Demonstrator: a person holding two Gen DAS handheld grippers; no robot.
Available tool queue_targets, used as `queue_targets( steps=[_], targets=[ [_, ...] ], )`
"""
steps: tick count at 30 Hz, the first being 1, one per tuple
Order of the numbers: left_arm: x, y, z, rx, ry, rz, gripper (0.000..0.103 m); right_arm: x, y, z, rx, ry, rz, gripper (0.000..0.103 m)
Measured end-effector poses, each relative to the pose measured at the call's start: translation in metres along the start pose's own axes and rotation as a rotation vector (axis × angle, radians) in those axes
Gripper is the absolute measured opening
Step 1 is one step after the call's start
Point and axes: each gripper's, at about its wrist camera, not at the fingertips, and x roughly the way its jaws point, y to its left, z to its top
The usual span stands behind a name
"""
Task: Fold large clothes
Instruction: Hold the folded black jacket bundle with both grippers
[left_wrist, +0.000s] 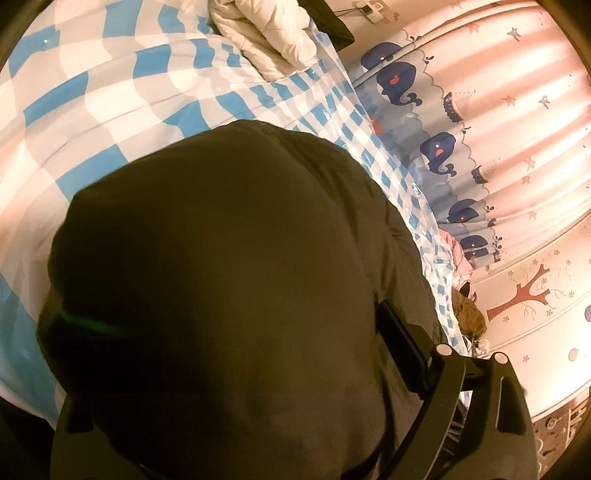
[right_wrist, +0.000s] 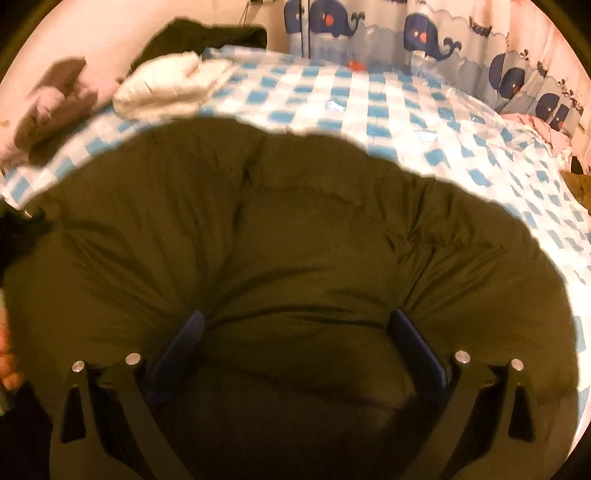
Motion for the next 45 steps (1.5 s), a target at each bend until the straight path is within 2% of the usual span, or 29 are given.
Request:
queue_targets(
  steps=[1,3,5,11,16,19,20,22,23,40,43,45],
  targets=[
    [0.0,0.0,0.0,0.007,-0.004,-0.007,0.082,-0.007,0.004,-0.001,-0.012,-0.034,-0.006,0.097],
    [-0.001,-0.002,-0.001,0.023,-0.012,-0.027,0.071,0.004,0.009,-0.005,-0.039,0.004,-0.028,0.097],
    [-0.002,-0.008,0.0,0.051,-0.016,-0.043,0.065,0.016,0.011,-0.009,-0.042,0.022,-0.05,0.097],
    [-0.004,-0.012,0.0,0.079,-0.018,-0.038,0.059,0.017,0.017,-0.008,-0.055,0.04,-0.096,0.097],
    [-0.003,-0.011,0.0,0.081,-0.018,-0.013,0.058,0.009,0.019,-0.006,-0.047,0.035,-0.083,0.097],
    [-0.002,-0.009,0.001,0.077,-0.019,-0.014,0.058,-0.015,0.022,0.002,-0.051,-0.079,-0.081,0.097],
    [-0.001,-0.008,0.001,0.08,-0.022,-0.013,0.058,-0.014,0.021,0.005,-0.049,-0.089,-0.088,0.097],
    [-0.001,-0.007,0.0,0.079,-0.026,-0.02,0.058,0.01,0.015,0.004,-0.028,-0.01,-0.099,0.097],
    [-0.002,-0.009,-0.001,0.086,-0.03,-0.018,0.058,0.022,0.01,0.001,-0.007,0.009,-0.076,0.097],
    [0.0,-0.013,-0.005,0.108,-0.051,0.034,0.058,0.021,0.011,-0.009,0.002,-0.026,-0.065,0.097],
    [0.0,-0.012,-0.004,0.106,-0.049,0.035,0.053,0.016,0.008,-0.008,0.018,-0.036,-0.033,0.097],
    [0.0,-0.014,-0.004,0.115,-0.053,0.033,0.047,0.008,0.004,-0.007,0.041,-0.076,-0.006,0.097]
  ],
)
